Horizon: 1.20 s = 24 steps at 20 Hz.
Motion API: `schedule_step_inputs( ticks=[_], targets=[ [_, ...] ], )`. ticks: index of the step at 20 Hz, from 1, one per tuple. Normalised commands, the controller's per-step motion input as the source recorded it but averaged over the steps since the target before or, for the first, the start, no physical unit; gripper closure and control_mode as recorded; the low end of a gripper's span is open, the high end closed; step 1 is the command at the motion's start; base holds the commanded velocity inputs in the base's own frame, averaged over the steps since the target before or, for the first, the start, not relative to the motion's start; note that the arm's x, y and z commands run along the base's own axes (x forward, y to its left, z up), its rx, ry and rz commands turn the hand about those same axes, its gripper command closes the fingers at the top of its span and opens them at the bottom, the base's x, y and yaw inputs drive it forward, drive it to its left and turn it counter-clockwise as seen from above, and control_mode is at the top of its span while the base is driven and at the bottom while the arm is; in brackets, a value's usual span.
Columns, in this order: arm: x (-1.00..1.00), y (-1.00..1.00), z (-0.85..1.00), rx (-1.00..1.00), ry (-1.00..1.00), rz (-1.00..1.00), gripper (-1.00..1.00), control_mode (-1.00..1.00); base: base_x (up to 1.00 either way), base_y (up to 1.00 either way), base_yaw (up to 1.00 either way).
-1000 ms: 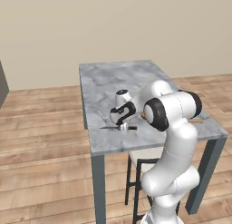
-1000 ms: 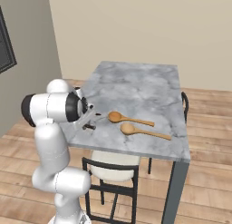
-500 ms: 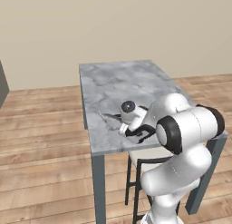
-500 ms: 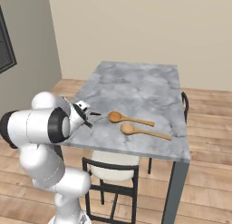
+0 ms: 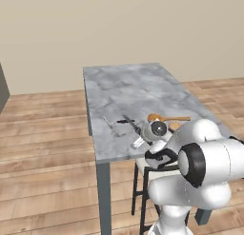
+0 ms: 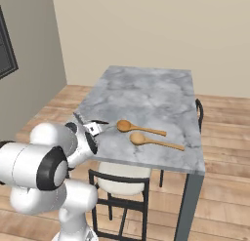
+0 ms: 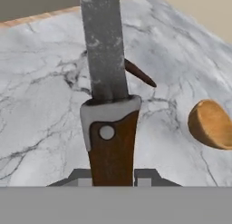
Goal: Pick up the metallic utensils from the counter and place them in the open drawer. Make sure not to pick up any wooden utensils.
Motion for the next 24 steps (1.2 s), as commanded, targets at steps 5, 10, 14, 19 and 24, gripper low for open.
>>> schedule_step_inputs(
  ticks=[5,10,14,19,24],
  targets=[
    [-0.11,-0.17,0.97,0.29,0.27,-0.19,1.00,-1.00,0.00,0.00,0.00],
    [-0.10,-0.12,0.98,0.04,0.02,-0.22,1.00,-1.00,0.00,0.00,0.00],
    [-0.07,-0.09,0.98,0.00,0.11,-0.27,1.00,-1.00,0.00,0.00,0.00],
    [-0.12,-0.06,0.80,0.00,0.16,-0.28,1.00,-1.00,0.00,0.00,0.00],
    [-0.46,-0.14,0.40,0.01,0.12,-0.19,1.00,-1.00,0.00,0.00,0.00]
  ],
)
